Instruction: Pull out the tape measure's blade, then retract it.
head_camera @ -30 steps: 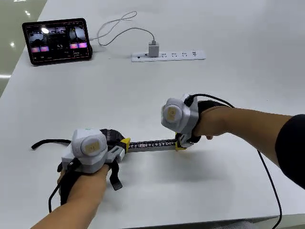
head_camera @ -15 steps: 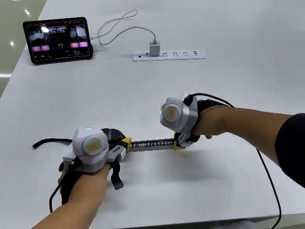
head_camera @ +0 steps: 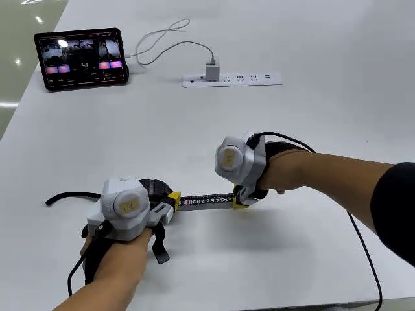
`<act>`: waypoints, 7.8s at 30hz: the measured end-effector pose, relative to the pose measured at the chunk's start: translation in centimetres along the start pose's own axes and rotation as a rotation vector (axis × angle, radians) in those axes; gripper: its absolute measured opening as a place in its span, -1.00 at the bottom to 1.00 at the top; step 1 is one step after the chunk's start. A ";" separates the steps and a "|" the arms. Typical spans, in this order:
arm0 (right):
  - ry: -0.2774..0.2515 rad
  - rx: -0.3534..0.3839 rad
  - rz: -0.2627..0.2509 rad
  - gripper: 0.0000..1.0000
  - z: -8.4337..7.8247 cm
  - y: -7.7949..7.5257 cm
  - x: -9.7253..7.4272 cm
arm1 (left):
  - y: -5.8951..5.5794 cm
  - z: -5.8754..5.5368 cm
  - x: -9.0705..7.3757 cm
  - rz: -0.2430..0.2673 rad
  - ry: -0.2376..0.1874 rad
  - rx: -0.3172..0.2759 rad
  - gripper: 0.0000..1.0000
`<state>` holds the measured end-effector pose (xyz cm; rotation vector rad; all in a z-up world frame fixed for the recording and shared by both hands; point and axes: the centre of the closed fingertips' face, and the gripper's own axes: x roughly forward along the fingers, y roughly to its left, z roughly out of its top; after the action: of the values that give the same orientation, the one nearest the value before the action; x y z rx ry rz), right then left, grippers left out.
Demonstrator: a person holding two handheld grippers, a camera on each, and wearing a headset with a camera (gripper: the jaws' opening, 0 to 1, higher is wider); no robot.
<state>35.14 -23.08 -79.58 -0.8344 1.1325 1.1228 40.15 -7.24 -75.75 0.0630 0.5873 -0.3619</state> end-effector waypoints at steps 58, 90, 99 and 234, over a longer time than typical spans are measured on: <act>-0.167 -0.028 0.023 -0.83 3.4 0.4 0.8 | 0.1 -0.1 -0.1 -0.049 0.020 -0.020 0.20; -0.223 -0.053 0.024 -0.82 5.8 0.7 1.4 | 0.1 -0.1 -0.1 -0.052 0.024 -0.026 0.20; -0.229 -0.053 0.025 -0.82 6.5 0.8 1.6 | 0.1 -0.1 -0.1 -0.053 0.023 -0.027 0.20; -0.381 -0.028 -0.003 -0.66 11.5 1.3 2.6 | 0.1 0.0 -0.1 -0.066 0.045 -0.058 0.26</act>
<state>36.98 -11.36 -79.13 -0.6094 0.7997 1.2351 40.13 -7.07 -75.67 -0.0039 0.6455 -0.4076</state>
